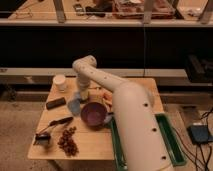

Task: Wipe table surface with sponge

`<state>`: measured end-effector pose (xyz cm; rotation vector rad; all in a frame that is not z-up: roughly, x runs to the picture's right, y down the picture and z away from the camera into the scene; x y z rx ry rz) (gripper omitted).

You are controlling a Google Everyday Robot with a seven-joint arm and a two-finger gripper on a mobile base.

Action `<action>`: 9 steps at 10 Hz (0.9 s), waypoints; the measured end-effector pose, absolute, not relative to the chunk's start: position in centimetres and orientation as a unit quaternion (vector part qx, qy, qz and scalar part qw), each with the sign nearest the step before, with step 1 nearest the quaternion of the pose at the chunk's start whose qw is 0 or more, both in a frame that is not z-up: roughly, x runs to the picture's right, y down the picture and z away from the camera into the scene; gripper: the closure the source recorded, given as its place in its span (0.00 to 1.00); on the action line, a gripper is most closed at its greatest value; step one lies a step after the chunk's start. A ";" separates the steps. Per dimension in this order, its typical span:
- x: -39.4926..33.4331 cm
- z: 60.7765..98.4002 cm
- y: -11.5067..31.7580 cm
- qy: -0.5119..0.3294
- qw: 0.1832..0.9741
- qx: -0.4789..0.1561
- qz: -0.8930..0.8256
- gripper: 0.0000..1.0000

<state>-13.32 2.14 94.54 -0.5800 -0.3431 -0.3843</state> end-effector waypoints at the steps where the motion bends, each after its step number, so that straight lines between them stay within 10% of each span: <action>1: -11.6 94.5 2.4 -0.160 0.926 -0.286 -0.188 1.00; 9: -7.8 95.9 -3.4 -0.153 0.941 -0.260 -0.151 1.00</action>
